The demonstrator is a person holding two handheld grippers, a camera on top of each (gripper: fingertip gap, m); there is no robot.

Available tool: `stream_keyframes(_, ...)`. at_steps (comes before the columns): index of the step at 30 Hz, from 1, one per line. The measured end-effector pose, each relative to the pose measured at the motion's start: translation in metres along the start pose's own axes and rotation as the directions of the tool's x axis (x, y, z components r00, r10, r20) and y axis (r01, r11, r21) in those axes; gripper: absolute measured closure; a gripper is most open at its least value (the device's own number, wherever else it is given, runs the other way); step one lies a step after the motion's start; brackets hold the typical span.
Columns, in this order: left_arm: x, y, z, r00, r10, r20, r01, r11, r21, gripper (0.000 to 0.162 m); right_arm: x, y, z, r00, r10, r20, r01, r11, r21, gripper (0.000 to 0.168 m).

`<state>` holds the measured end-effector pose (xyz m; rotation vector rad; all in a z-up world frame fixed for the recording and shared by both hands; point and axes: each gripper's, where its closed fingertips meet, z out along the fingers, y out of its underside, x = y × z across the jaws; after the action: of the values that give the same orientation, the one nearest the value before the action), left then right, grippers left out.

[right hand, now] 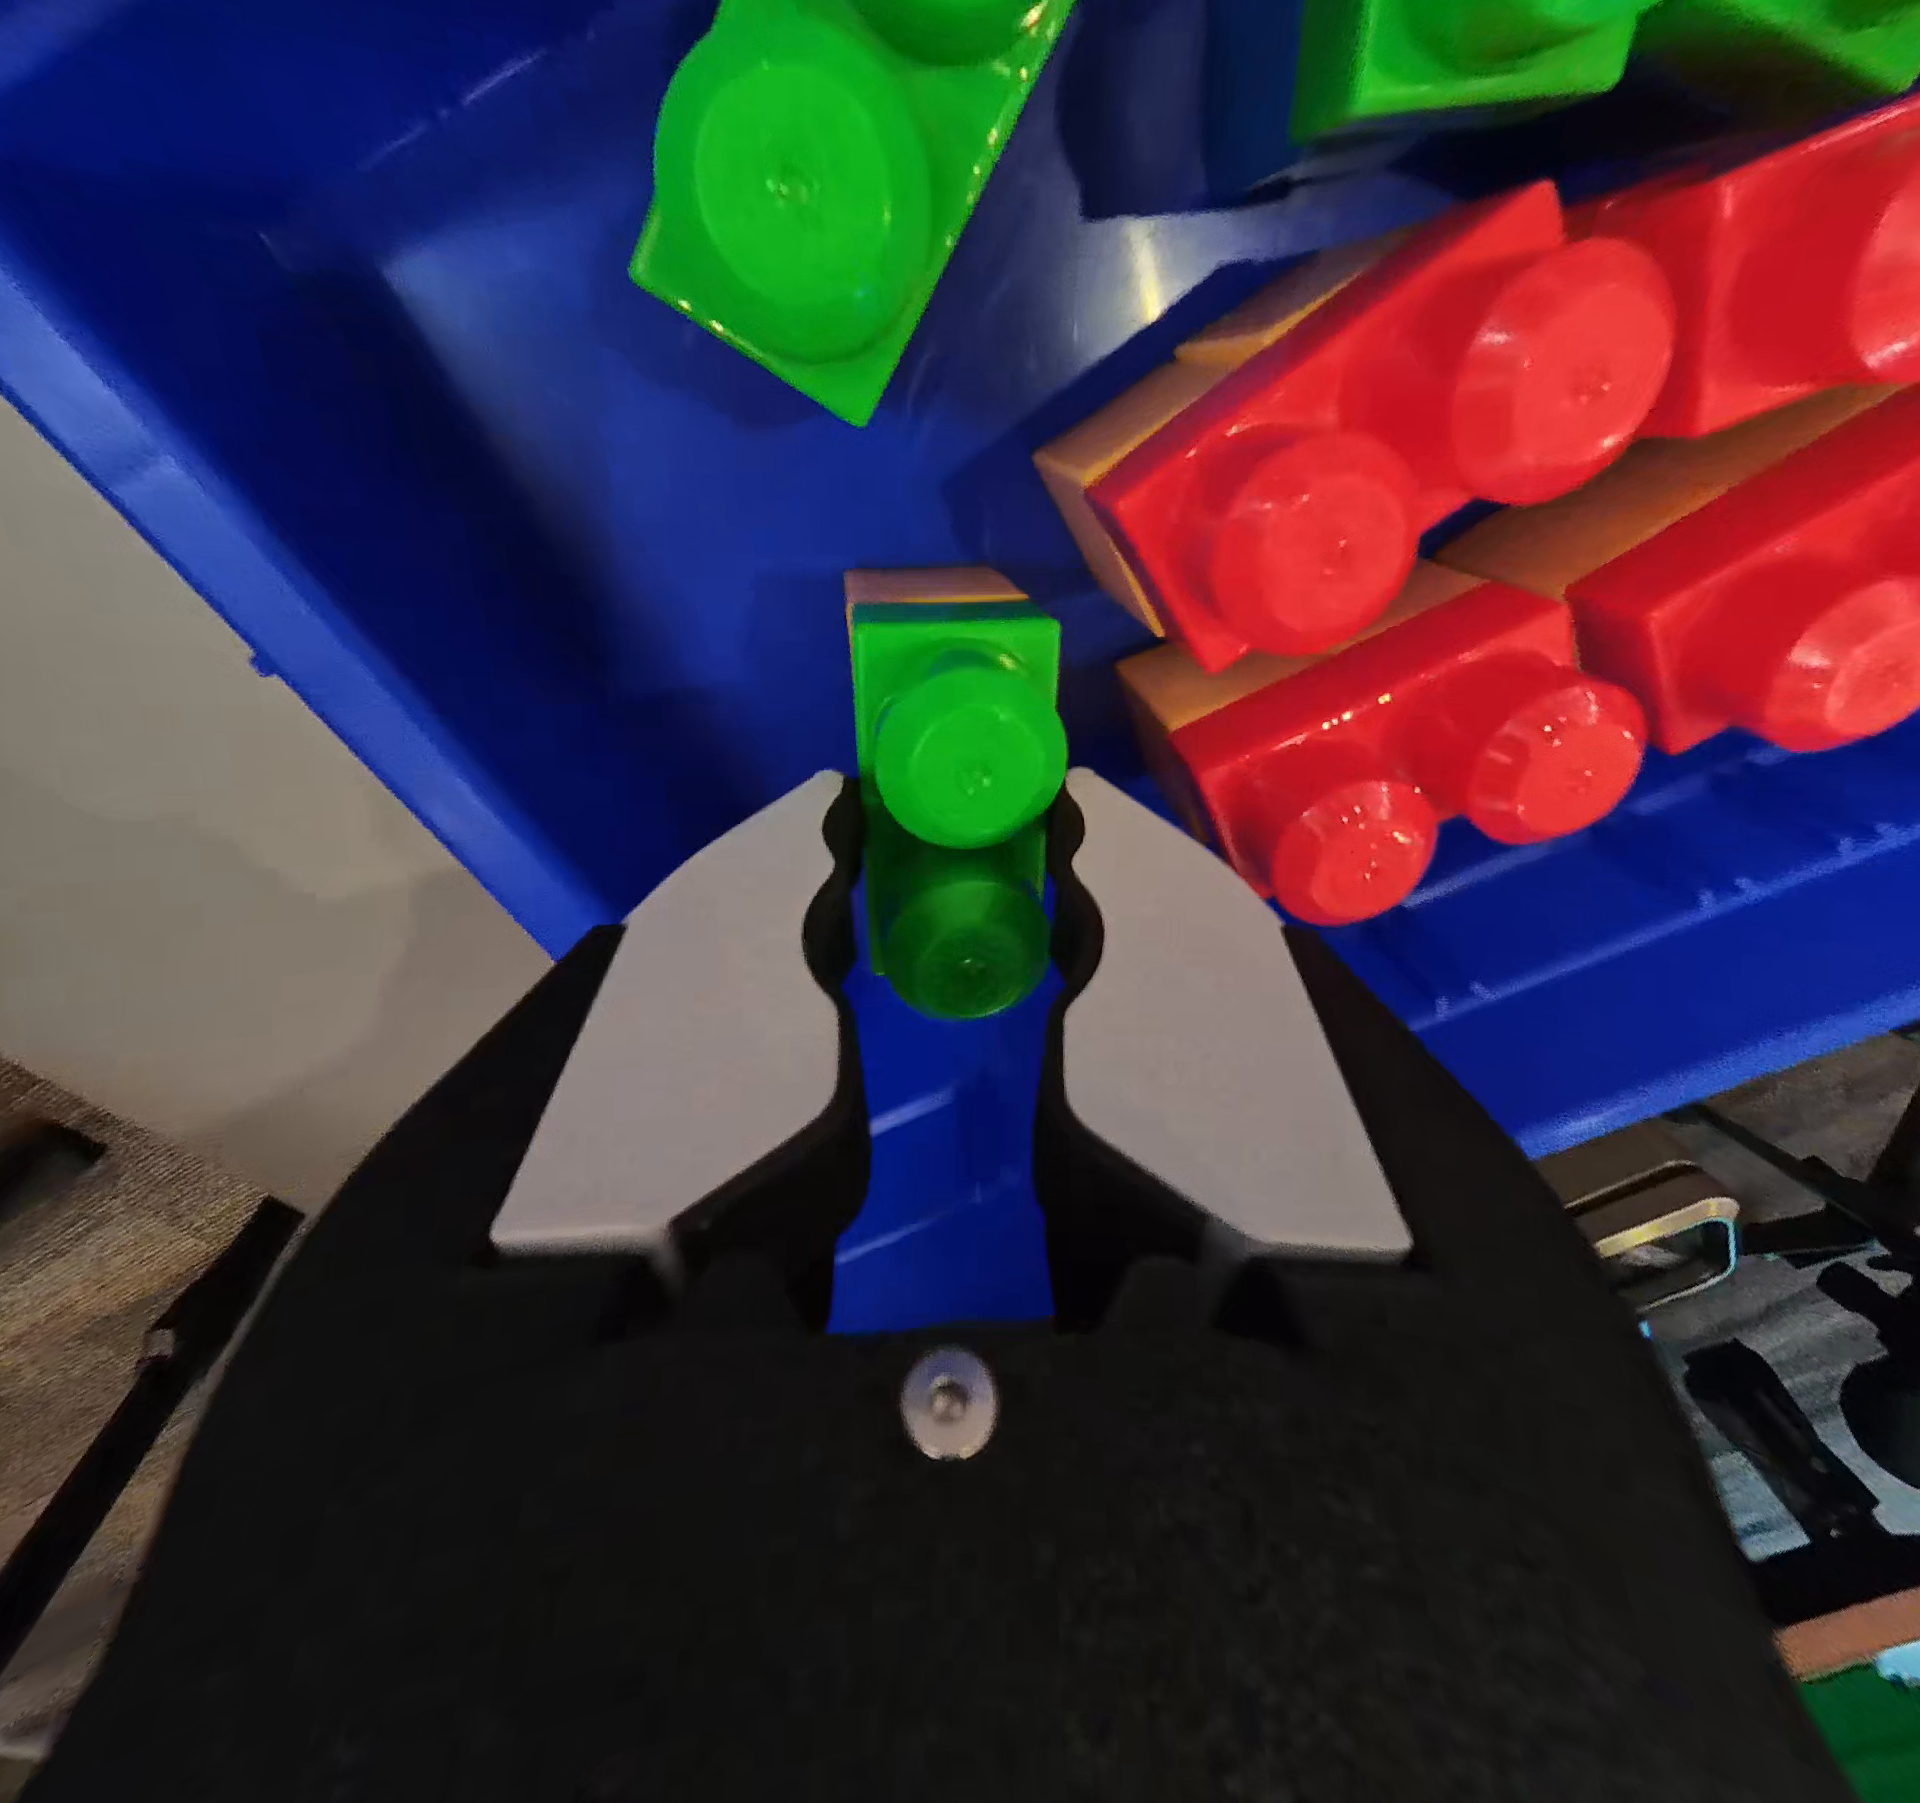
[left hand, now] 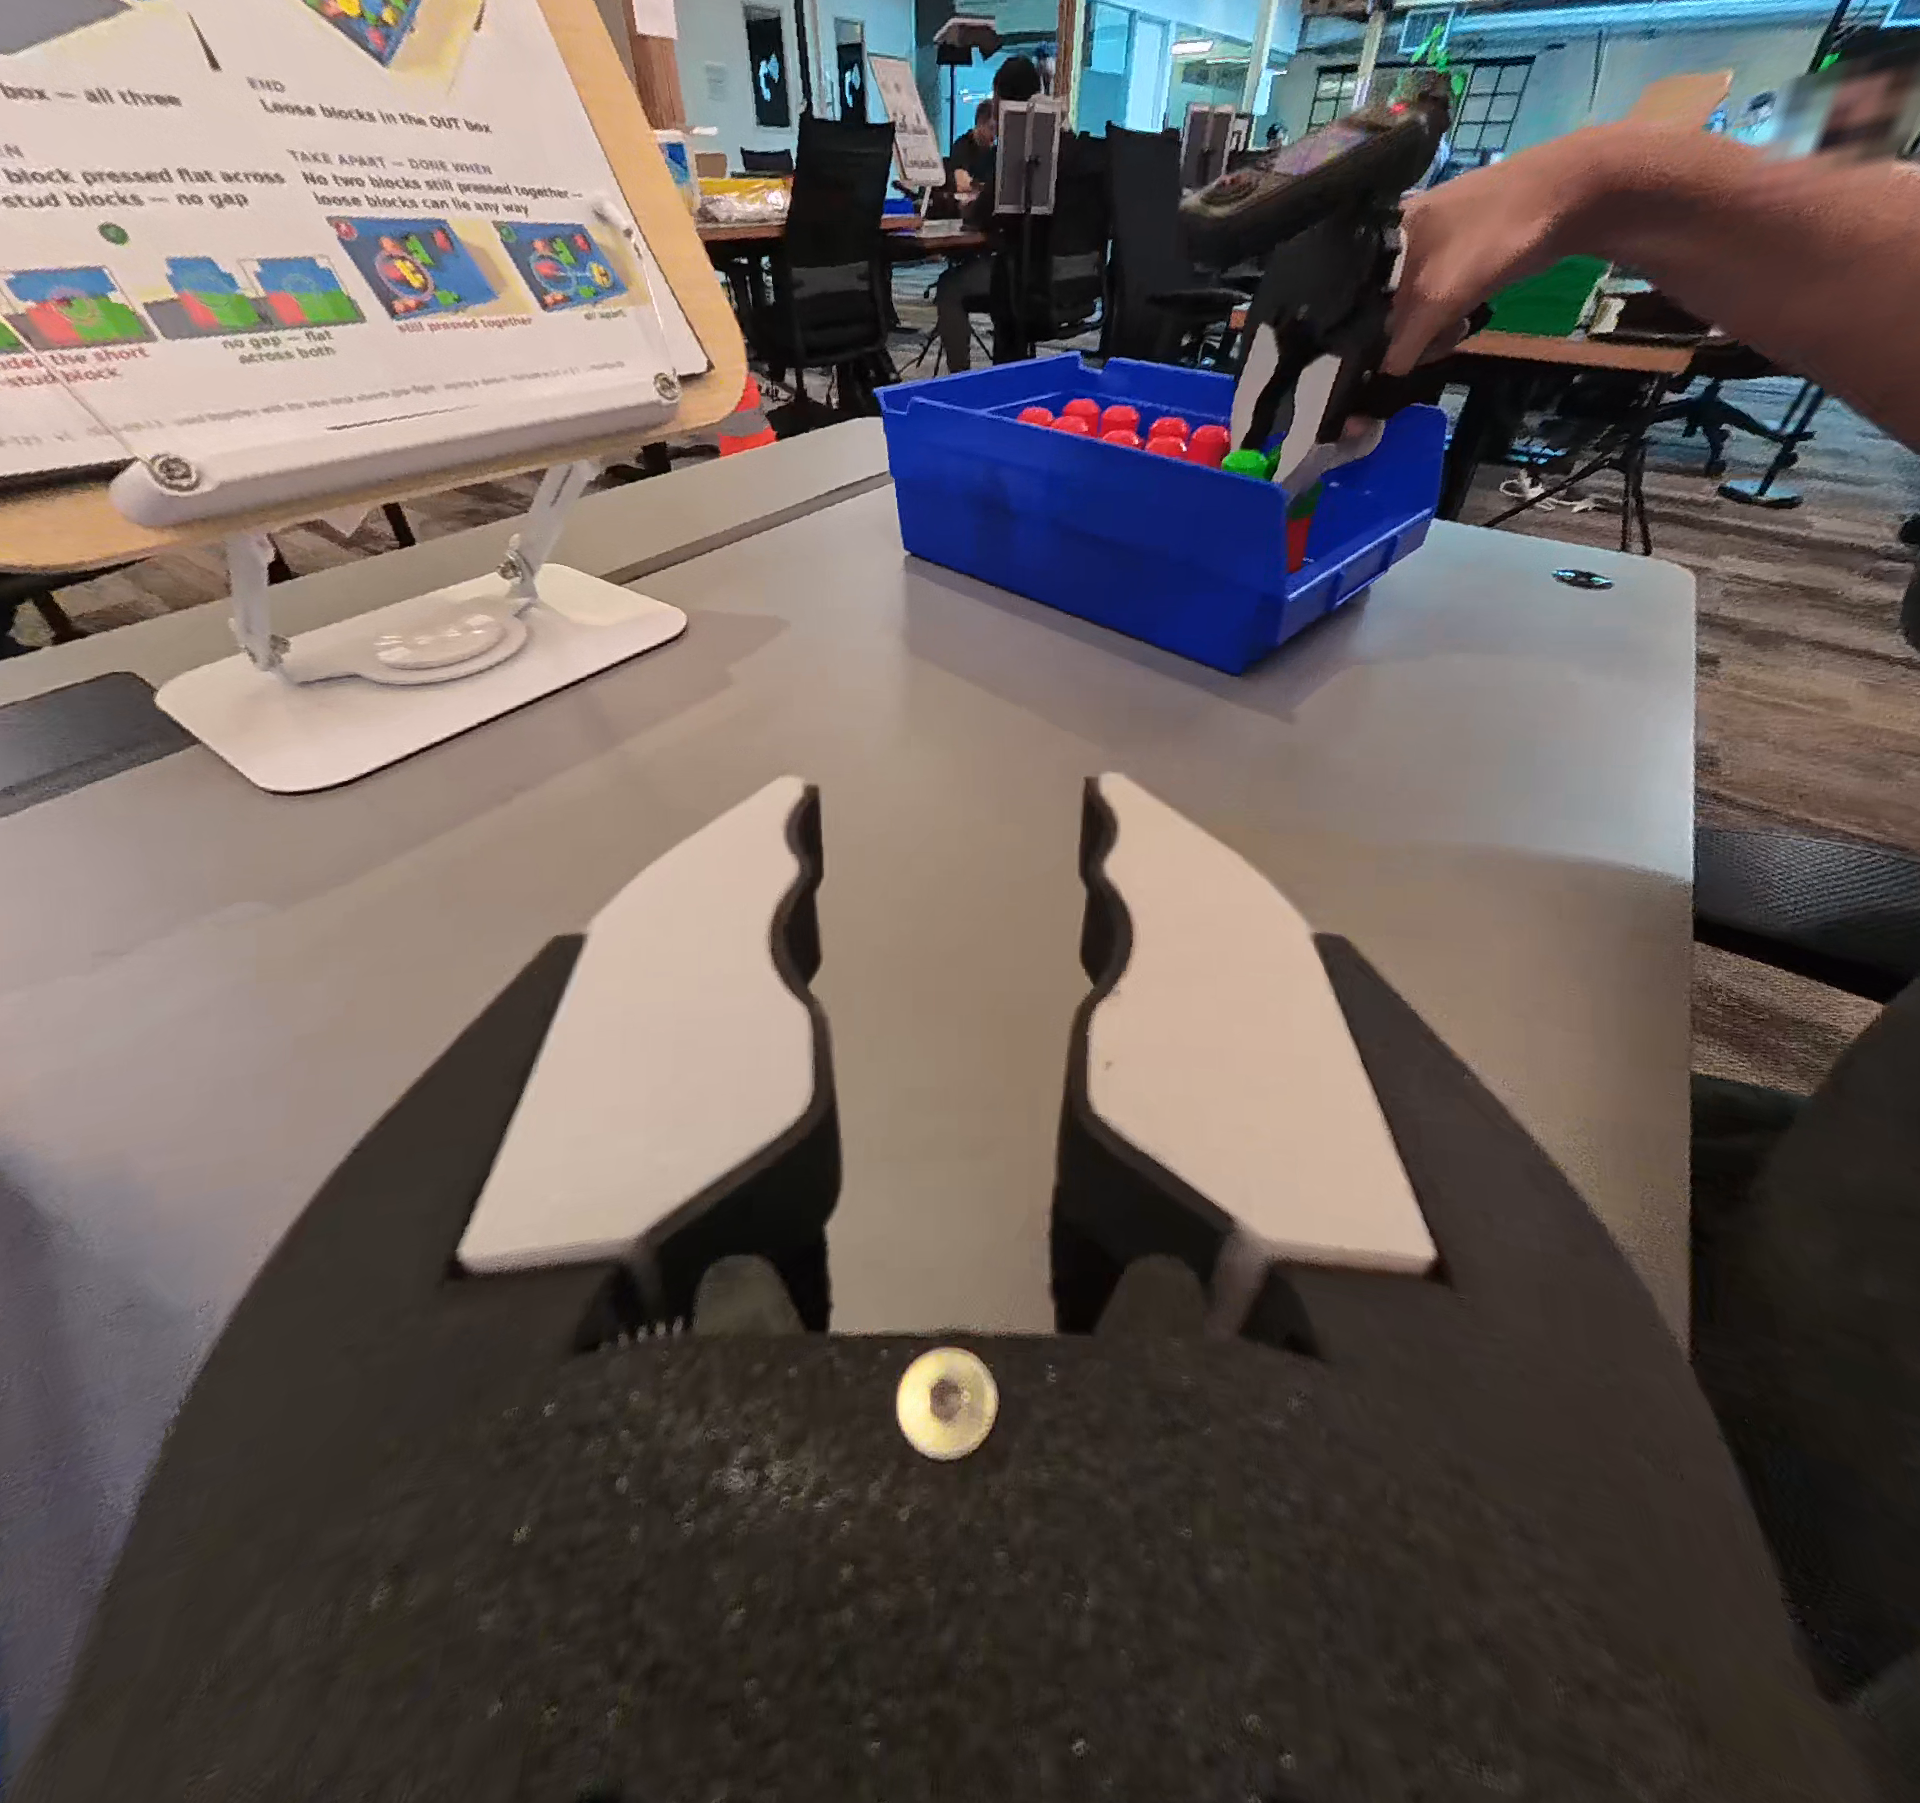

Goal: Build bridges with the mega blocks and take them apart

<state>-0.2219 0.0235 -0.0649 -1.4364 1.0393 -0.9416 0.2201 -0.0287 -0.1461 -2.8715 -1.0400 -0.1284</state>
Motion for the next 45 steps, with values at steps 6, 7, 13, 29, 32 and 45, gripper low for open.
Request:
stream_keyframes(6,-0.007,0.007,0.002,0.997,-0.031,0.074,0.033,0.999,-0.026,0.102,0.0,-0.002,-0.004,0.997,0.068,-0.026,-0.067,0.996,0.053,0.119)
stream_keyframes(7,-0.008,0.008,0.002,0.995,-0.057,0.082,0.06,0.998,-0.029,0.102,-0.001,-0.002,-0.012,0.994,0.104,-0.039,-0.101,0.992,0.073,0.107)
stream_keyframes(13,-0.011,0.031,-0.015,0.968,-0.201,0.151,0.218,0.97,-0.109,0.102,-0.036,-0.067,-0.125,0.933,0.294,-0.21,-0.086,0.745,0.661,0.11)
stream_keyframes(29,0.01,0.068,-0.051,0.908,-0.132,0.399,0.228,0.952,-0.204,0.098,-0.255,-0.171,-0.072,0.91,0.322,0.261,-0.354,0.278,0.893,0.12)
stream_keyframes(32,0.016,0.069,-0.047,0.904,-0.13,0.408,0.229,0.952,-0.204,0.098,-0.263,-0.168,-0.066,0.921,0.333,0.204,-0.313,0.317,0.895,0.114)
stream_keyframes(45,0.107,0.022,0.141,0.983,-0.076,0.164,0.117,0.96,-0.256,0.084,-0.154,-0.044,-0.09,0.712,0.661,0.237,-0.385,0.086,0.919,0.116)
